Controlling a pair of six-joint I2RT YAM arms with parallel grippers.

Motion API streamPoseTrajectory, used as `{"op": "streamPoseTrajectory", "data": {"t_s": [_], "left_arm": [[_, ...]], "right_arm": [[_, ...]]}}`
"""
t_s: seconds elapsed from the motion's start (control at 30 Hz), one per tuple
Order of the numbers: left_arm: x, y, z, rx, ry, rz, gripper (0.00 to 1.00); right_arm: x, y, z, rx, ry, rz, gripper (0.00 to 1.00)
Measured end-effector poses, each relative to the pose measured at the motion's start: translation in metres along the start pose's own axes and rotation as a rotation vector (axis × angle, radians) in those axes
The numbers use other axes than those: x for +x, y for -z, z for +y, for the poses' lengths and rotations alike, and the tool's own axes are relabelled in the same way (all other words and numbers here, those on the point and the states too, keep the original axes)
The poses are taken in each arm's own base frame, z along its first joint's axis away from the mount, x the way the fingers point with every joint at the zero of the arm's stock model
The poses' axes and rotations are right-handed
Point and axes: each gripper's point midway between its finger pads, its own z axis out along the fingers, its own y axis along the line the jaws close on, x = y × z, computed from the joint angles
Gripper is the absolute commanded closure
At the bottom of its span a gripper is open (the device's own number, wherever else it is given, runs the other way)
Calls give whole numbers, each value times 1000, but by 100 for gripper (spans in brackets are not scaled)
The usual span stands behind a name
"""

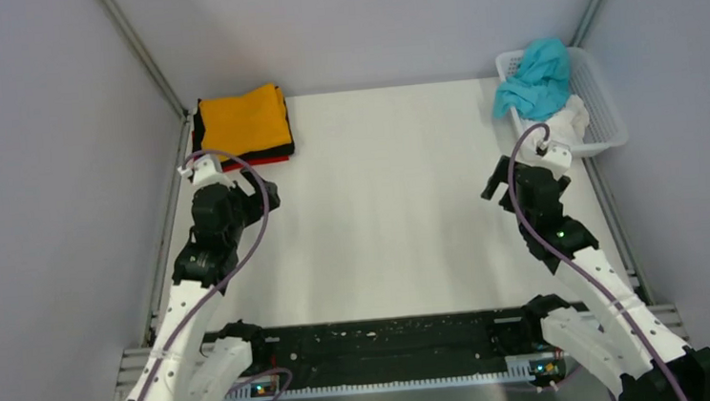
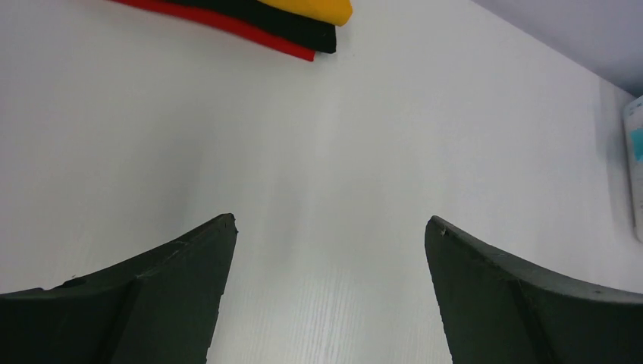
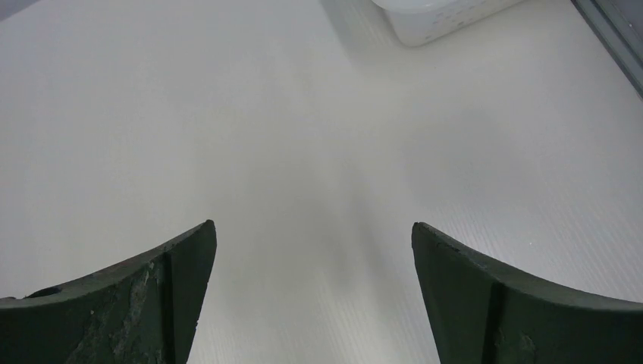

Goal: Fold and stack the t-shirts
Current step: Grab crumpled tshirt from bin with the right arm

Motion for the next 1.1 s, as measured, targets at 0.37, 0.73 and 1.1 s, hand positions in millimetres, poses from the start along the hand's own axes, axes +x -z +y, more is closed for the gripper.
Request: {"op": "streamPoseTrajectory", "data": {"t_s": [0.37,0.73,1.1], "left_arm": [[-14,13,2,-8,11,-64,1],[-7,-1,6,-45,-3,-26,1],[-21,-1,1,-41,-27,-49,1]], "right_arm": [[-52,-13,31,-23,-12,-74,1],[-167,-113,1,157,-97,-114,2],[-182,-293,-49,212,-219,-26,17]]}}
